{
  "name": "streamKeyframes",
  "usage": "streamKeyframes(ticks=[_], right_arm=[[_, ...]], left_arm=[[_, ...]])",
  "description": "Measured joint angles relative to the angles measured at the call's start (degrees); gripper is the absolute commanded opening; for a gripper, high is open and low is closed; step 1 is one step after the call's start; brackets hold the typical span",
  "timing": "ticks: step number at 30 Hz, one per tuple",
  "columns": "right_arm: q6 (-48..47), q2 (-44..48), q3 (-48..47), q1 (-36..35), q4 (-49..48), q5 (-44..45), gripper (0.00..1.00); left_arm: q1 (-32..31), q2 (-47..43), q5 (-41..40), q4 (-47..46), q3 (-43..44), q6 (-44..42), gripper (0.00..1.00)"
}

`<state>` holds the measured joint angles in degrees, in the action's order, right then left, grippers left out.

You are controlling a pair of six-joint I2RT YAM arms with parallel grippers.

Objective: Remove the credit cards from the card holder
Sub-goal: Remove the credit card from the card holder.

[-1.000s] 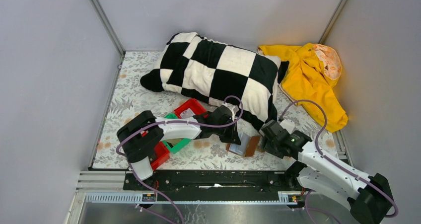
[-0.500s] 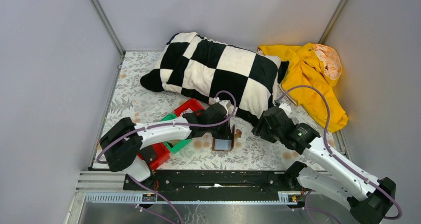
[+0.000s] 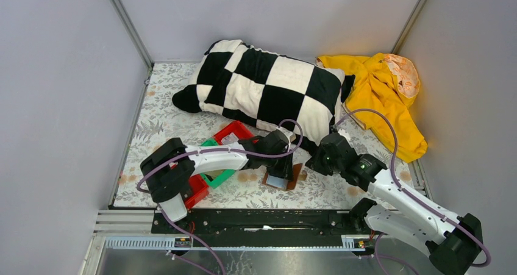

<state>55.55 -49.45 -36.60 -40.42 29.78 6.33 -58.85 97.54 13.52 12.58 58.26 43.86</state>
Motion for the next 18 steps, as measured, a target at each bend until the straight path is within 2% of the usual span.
streamKeyframes(ticks=[12,18], right_arm=[[4.11,4.79,8.13,0.09,-0.72,-0.98,0.16],[6.91,5.62,11.21,0.28,-1.75,-2.16,0.16]], left_arm=[[-1.84,4.81,5.7,-5.75,0.9,1.95,0.33],[-2.73,6.58,7.41,-8.74,0.87,3.21,0.45]])
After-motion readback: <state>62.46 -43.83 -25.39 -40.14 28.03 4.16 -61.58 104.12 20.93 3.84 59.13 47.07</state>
